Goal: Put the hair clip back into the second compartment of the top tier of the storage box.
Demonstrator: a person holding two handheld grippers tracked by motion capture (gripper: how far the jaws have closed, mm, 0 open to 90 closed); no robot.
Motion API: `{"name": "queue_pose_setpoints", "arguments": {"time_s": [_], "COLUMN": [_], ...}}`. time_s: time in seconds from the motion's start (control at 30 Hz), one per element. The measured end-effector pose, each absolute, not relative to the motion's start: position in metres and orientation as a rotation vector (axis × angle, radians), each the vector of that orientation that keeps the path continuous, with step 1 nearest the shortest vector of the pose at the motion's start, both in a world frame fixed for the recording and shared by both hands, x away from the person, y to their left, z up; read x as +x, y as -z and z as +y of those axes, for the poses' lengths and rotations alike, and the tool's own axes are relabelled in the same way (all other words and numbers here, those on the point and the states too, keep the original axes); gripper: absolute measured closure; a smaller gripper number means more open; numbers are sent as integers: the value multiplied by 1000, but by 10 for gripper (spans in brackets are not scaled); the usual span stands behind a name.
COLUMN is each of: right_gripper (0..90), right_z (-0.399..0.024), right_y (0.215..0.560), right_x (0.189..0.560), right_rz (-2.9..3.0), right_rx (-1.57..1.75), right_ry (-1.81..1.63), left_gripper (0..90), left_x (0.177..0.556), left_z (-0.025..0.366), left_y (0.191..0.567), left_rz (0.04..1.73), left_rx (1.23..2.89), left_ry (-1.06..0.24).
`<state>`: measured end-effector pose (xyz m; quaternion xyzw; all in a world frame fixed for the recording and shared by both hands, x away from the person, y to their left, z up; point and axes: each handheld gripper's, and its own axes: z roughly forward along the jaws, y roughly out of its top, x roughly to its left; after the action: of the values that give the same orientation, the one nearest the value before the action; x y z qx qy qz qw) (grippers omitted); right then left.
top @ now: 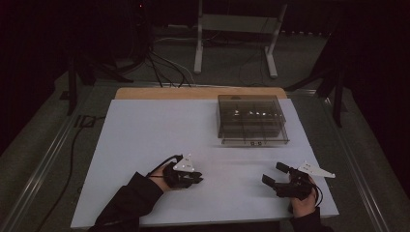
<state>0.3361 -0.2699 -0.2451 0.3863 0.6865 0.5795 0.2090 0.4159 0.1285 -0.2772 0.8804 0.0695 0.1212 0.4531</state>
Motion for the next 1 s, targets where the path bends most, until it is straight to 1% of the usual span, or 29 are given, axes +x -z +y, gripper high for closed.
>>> {"name": "queue_pose_setpoints", "arguments": {"time_s": [0.2,0.47,1.0], "right_gripper": [0,0,0], "right_z": [-270,-270,-270], "right_y": [245,245,245], "right_x": [336,336,336], "right_rz": [1913,1913,1915], "right_rx": [1078,1075,1078], "right_ry": [-1616,-1613,-1612], "left_gripper": [815,819,820], "left_x": [417,420,422], "left_z": [129,131,130], "left_y": [277,274,253], "left_rz": [179,235,252], "left_rx": [2172,2161,2128], "left_ry": [-291,-305,-266]}}
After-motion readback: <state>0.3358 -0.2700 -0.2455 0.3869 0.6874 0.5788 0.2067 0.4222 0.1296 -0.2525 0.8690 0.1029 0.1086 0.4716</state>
